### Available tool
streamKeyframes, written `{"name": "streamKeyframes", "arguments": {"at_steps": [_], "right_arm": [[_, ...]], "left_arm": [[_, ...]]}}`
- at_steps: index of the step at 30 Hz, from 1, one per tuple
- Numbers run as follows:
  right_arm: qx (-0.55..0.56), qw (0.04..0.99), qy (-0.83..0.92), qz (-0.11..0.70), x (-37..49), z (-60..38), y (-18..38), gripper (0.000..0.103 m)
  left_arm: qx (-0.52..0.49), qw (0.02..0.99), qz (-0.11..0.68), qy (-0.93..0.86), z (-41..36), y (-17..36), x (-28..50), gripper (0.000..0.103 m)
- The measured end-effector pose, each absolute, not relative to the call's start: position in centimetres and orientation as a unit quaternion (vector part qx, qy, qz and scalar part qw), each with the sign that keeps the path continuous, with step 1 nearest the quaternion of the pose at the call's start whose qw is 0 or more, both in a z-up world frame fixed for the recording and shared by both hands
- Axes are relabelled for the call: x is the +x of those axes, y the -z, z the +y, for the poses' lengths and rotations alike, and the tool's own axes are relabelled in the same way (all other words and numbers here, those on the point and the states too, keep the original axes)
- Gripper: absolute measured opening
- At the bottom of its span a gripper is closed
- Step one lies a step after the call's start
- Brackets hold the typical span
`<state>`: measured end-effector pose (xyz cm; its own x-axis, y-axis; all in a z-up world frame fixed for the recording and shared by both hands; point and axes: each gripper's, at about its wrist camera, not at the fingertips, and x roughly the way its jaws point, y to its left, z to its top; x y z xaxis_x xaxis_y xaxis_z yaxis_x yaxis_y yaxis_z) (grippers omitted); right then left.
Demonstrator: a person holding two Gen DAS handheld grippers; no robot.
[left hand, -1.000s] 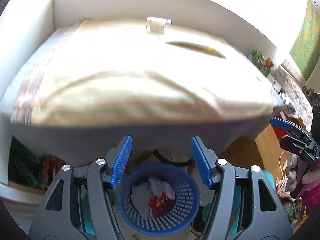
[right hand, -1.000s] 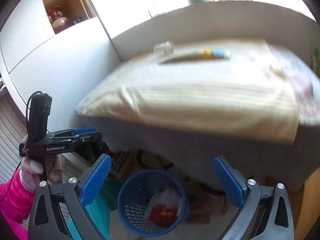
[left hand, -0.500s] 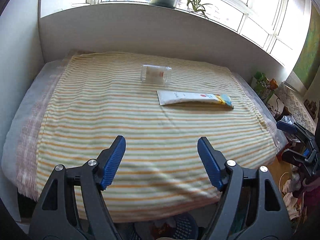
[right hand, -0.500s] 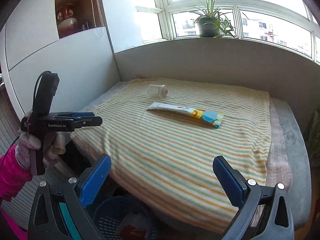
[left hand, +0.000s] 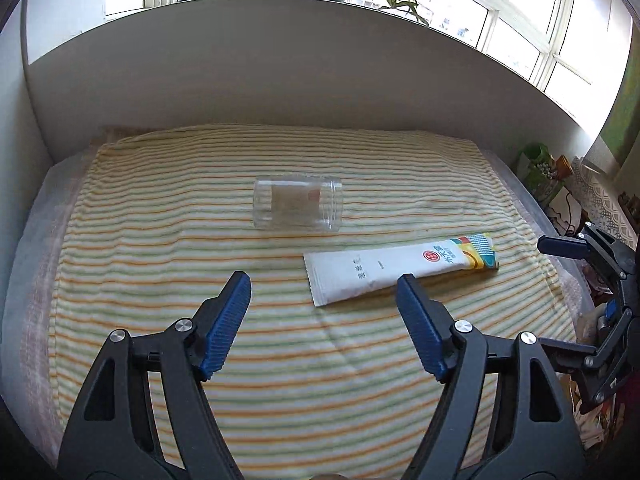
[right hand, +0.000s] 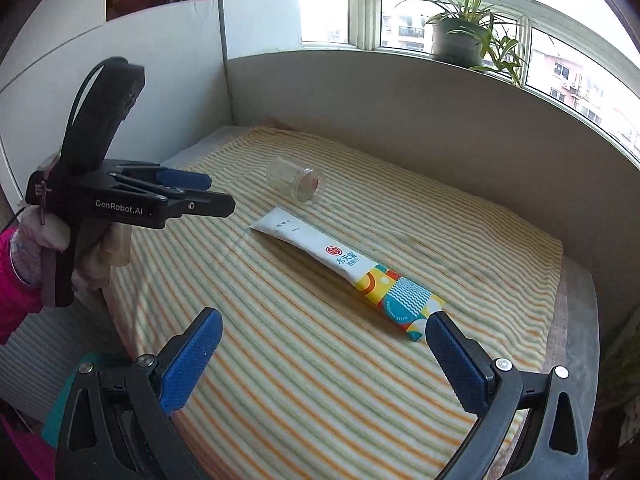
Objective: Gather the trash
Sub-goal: 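Close the left tool on the clear cup while the right tool grips the tube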
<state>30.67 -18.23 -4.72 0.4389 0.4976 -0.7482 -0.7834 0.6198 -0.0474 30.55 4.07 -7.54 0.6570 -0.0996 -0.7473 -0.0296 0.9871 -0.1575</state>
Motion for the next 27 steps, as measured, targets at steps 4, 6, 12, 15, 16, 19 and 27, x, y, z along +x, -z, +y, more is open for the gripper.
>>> {"name": "streamKeyframes", "arguments": {"at_steps": [4,6,12,15,16,19,27], "right_arm": [[-0.208,0.818,-0.389,0.369,32.4,-17.2,5.7,0.103],[-0.211,0.817,-0.389,0.37,32.9,-16.8,6.0,0.103],[-0.224,0.809,-0.396,0.372,34.3,-15.7,6.9,0.103],[-0.234,0.805,-0.399,0.372,34.9,-14.7,7.3,0.102],[-0.237,0.804,-0.399,0.372,35.1,-14.4,7.5,0.102],[-0.246,0.8,-0.4,0.373,35.6,-13.5,7.9,0.102],[-0.278,0.79,-0.396,0.377,36.8,-11.3,9.0,0.097]], "left_arm": [[-0.072,0.904,0.42,0.015,4.4,8.3,32.8,0.077],[-0.079,0.902,0.424,0.015,4.8,8.8,33.7,0.077],[-0.085,0.901,0.425,0.005,6.0,9.6,35.5,0.077],[-0.088,0.899,0.428,0.008,6.2,10.0,36.1,0.077],[-0.091,0.899,0.429,0.01,6.2,10.1,36.3,0.077],[-0.091,0.899,0.429,0.016,6.2,10.4,36.8,0.077],[-0.1,0.897,0.429,0.016,6.0,11.1,37.9,0.077]]}}
